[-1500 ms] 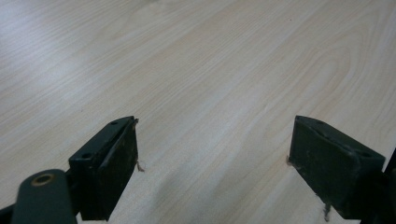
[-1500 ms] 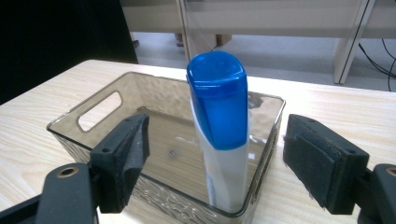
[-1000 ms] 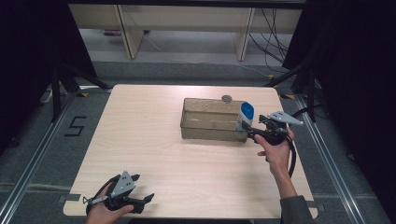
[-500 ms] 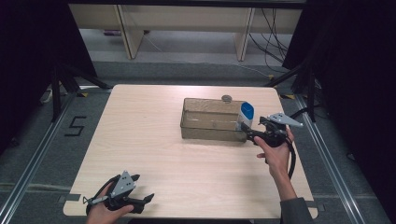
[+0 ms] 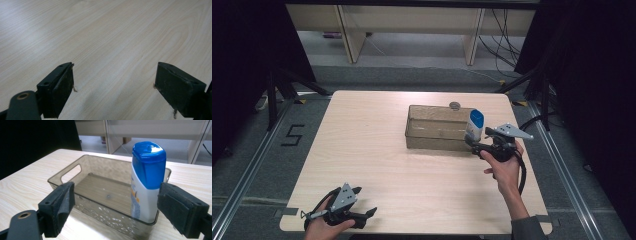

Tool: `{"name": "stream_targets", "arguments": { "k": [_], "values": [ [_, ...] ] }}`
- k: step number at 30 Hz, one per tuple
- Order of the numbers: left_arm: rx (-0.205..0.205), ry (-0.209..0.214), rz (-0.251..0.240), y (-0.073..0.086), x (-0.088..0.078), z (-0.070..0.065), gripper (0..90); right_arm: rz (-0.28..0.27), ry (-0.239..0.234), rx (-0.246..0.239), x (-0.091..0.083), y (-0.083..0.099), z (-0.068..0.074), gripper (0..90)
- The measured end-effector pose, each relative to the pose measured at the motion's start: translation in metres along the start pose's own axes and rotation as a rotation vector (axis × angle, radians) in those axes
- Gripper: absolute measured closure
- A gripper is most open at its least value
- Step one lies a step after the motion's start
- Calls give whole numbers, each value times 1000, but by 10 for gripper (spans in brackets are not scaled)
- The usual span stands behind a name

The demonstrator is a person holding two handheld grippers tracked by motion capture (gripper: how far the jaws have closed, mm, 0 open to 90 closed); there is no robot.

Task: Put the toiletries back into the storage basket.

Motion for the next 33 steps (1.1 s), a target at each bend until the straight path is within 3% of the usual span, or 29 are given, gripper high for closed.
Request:
{"name": "stream_targets", "arguments": {
  "k": [2, 4, 5, 8, 11, 12, 17, 20, 22, 24, 27, 30, 33],
  "values": [
    [2, -3, 6, 0, 0, 0, 152, 5, -4, 14, -2, 1, 2, 158],
    [2, -5, 4, 0, 0, 0, 152, 1, -13, -3, -3, 2, 3, 158],
    [2, -5, 2, 0, 0, 0, 152, 13, -17, 26, -4, 3, 6, 158],
    [3, 1, 0, 0, 0, 0, 152, 1, -21, -9, -4, 4, 5, 158],
    [3, 0, -1, 0, 0, 0, 152, 12, -23, 12, -7, 6, 8, 158],
    [1, 1, 3, 0, 0, 0, 152, 4, -24, -9, -6, 6, 7, 158],
    [1, 1, 3, 0, 0, 0, 152, 6, -39, -13, -7, 10, 10, 158],
    [-8, 4, -6, 0, 0, 0, 152, 19, -55, 12, -9, 12, 14, 158],
    [-6, 4, -6, 0, 0, 0, 152, 12, -52, -8, -9, 14, 14, 157],
    [-14, 5, -11, 0, 1, -1, 152, 21, -69, 10, -10, 15, 17, 157],
    [-8, 6, -5, 0, 0, 0, 151, 8, -73, -18, -11, 17, 17, 157],
    [-2, 1, 4, 0, 0, 0, 152, 20, -80, 0, -13, 18, 22, 157],
    [-15, 4, -10, 0, 1, -1, 151, 11, -95, -23, -14, 20, 23, 157]
  ]
}}
Point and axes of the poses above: each handheld gripper's, and its own axes: x roughly forward along the jaws, y roughly out of its underside, z roughly to its left, the point moved 1 cm from there along x, roughly forward along the jaws, and after that the axes turned 14 degrees about y, right-handed, at the moved point
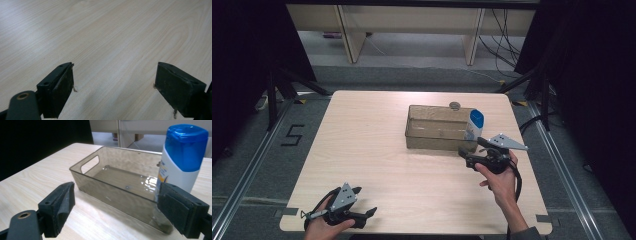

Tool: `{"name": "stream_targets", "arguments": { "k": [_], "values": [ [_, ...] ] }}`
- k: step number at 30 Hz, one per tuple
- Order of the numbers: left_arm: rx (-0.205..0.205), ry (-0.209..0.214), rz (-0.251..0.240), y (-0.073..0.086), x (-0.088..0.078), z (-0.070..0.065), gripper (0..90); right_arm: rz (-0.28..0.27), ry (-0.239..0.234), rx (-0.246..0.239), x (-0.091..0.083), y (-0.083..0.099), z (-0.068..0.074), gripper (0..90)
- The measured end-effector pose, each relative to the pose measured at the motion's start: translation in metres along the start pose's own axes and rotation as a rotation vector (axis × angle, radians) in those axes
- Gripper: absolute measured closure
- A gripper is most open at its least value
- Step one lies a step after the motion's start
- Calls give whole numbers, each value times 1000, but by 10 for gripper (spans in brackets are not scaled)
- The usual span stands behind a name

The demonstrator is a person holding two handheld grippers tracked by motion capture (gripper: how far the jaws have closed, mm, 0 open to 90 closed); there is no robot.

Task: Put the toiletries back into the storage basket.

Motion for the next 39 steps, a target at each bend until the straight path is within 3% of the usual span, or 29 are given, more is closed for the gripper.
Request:
{"name": "stream_targets", "arguments": {
  "k": [1, 3, 8, 9, 11, 13, 14, 16, 20, 21, 25, 26, 27, 28, 29, 31, 33, 34, 35, 36, 37, 39],
  "values": [
    [13, 0, 16, 0, -1, 1, 151, -5, 2, -5, 0, 0, 1, 157],
    [2, 5, 4, 0, 0, 0, 152, 10, -8, 16, -2, 3, 4, 157],
    [2, 1, 1, 0, 0, 0, 151, 11, -27, -3, -2, 7, 9, 157],
    [0, 0, 0, 0, 0, 0, 151, 23, -26, 19, -3, 8, 11, 157],
    [13, -2, 18, 0, -1, 1, 152, 18, -28, -12, -4, 9, 11, 157],
    [2, 2, 3, 0, 0, 0, 151, 22, -37, -4, -5, 12, 14, 157],
    [2, 1, 3, 0, 0, 0, 152, 10, -37, -29, -5, 12, 13, 157],
    [1, 1, 2, 0, 0, 0, 152, 25, -42, -14, -7, 15, 16, 157],
    [11, -3, 20, 0, -2, 1, 152, 30, -46, -27, -9, 20, 18, 157],
    [10, -2, 18, 0, -1, 1, 152, 38, -62, -1, -11, 21, 21, 157],
    [9, -2, 20, 0, -1, 1, 152, 17, -75, -38, -10, 25, 21, 157],
    [11, -1, 20, 0, -1, 1, 152, 46, -67, -5, -13, 26, 24, 157],
    [10, -2, 19, 0, -1, 1, 152, 35, -66, -33, -13, 26, 22, 157],
    [10, -1, 18, 0, -1, 1, 152, 50, -75, -3, -15, 27, 25, 157],
    [0, 0, 3, 0, 0, 0, 152, 21, -75, -37, -14, 27, 23, 157],
    [12, -1, 22, 0, -1, 1, 152, 37, -75, -20, -16, 29, 24, 157],
    [16, -8, 29, 0, -2, 1, 152, 24, -69, -45, -17, 30, 23, 156],
    [20, -6, 35, 0, -2, 2, 152, 43, -82, -14, -18, 32, 26, 156],
    [21, -9, 36, 0, -2, 2, 152, 15, -73, -37, -17, 32, 25, 156],
    [21, -11, 36, 0, -2, 2, 152, 53, -85, -7, -20, 34, 27, 156],
    [21, -11, 36, 0, -2, 2, 152, 41, -85, -30, -20, 34, 26, 156],
    [19, -7, 32, 0, -2, 2, 151, 30, -88, -16, -21, 35, 27, 156]
  ]
}}
Point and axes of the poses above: each handheld gripper's, and its own axes: x roughly forward along the jaws, y roughly out of its underside, z roughly to its left, the point moved 1 cm from there along x, roughly forward along the jaws, and after that the axes turned 14 degrees about y, right-handed, at the moved point
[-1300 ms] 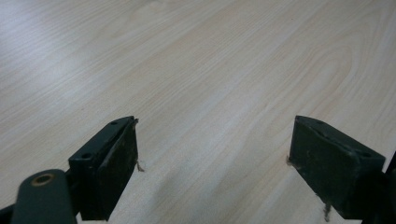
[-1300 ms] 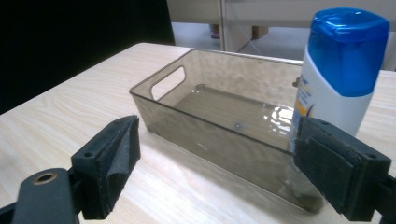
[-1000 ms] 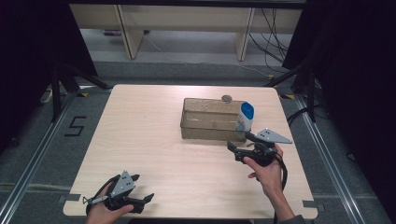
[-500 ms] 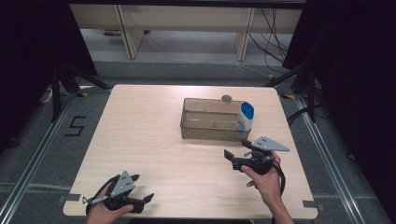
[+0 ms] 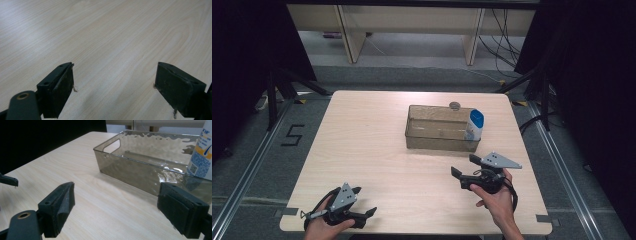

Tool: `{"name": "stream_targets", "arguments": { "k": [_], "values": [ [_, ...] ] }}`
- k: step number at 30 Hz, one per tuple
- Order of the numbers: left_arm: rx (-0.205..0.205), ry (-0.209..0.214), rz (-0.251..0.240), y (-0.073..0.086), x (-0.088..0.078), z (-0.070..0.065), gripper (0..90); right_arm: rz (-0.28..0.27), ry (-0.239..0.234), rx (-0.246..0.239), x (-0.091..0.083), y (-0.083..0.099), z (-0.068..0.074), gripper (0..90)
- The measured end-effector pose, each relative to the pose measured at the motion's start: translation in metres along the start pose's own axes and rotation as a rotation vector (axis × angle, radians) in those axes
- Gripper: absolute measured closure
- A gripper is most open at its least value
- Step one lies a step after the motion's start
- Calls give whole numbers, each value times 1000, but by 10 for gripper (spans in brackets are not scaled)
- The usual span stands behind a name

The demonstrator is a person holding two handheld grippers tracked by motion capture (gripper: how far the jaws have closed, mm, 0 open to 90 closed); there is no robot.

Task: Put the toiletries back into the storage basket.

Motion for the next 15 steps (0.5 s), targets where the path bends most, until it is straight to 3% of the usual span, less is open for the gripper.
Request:
{"name": "stream_targets", "arguments": {
  "k": [2, 3, 5, 7, 9, 10, 11, 13, 15],
  "values": [
    [4, -3, 7, 0, 0, 1, 152, 8, -8, -2, -1, 2, 0, 156],
    [1, -3, 4, 0, 0, 0, 152, -12, 6, -29, -1, 3, -1, 156],
    [-18, 6, -25, 0, 2, -2, 152, 15, -3, -6, -2, 5, 1, 156],
    [5, -2, 7, 0, 0, 1, 152, 15, -9, -2, -4, 7, 3, 156],
    [1, -2, 1, 0, 0, 0, 152, -1, -2, -24, -4, 8, 2, 156],
    [-19, 6, -29, 0, 2, -2, 152, 14, -9, -21, -5, 10, 3, 156],
    [-18, 8, -27, 0, 2, -2, 152, 24, -20, 1, -6, 10, 5, 156],
    [2, -4, 5, 0, 0, 1, 152, 15, -23, -17, -7, 11, 5, 156],
    [2, -2, 2, 0, 0, 0, 152, 24, -27, 8, -8, 13, 8, 156]
  ]
}}
Point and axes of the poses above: each handheld gripper's, and its own axes: x roughly forward along the jaws, y roughly out of its underside, z roughly to its left, the point moved 1 cm from there along x, roughly forward along the jaws, and after that the axes turned 14 degrees about y, right-handed, at the moved point
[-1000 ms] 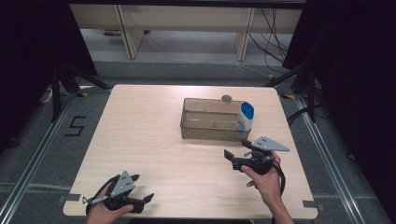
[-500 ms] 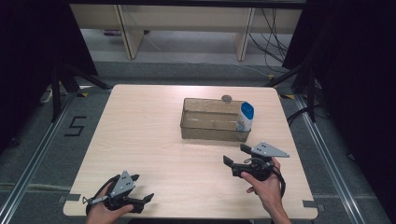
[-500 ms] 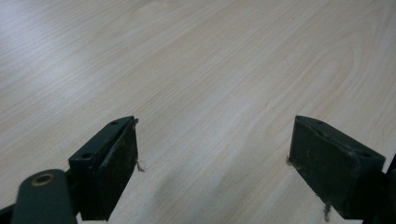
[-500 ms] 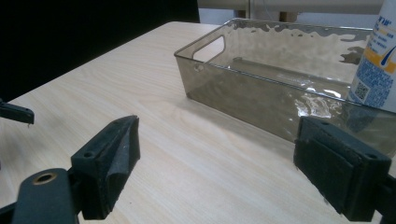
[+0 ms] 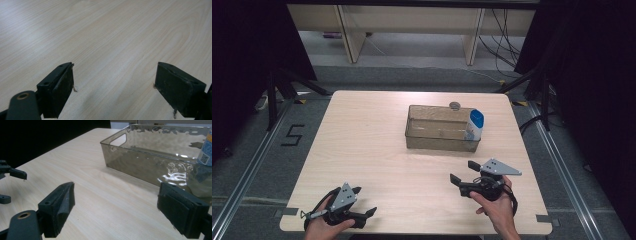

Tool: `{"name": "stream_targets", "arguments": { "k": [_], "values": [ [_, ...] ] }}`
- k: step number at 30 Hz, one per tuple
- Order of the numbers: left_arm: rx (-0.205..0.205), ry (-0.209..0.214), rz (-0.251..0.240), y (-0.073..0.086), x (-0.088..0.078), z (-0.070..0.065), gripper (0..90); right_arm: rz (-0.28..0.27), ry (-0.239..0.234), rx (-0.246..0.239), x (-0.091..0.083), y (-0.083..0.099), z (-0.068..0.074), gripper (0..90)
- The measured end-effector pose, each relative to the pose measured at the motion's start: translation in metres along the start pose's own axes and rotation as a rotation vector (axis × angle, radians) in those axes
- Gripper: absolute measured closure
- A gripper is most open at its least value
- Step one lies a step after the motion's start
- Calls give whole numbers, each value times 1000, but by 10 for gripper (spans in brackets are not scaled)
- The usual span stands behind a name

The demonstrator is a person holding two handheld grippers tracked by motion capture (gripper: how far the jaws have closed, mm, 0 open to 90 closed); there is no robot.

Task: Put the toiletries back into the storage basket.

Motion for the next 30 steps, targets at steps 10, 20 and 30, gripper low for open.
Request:
{"name": "stream_targets", "arguments": {
  "k": [10, 20, 30],
  "values": [
    [-12, 0, -12, 0, 1, -1, 152, -1, -20, -26, -3, 7, 6, 156],
    [-1, -5, 11, 0, -1, 0, 152, 14, -31, -42, -7, 15, 11, 156],
    [1, -5, 5, 0, 0, 0, 152, 22, -44, -63, -13, 24, 16, 156]
  ]
}}
Point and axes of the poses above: each handheld gripper's, and its own axes: x roughly forward along the jaws, y roughly out of its underside, z roughly to its left, the point moved 1 cm from there along x, roughly forward along the jaws, and after that the axes turned 14 degrees about y, right-handed, at the moved point
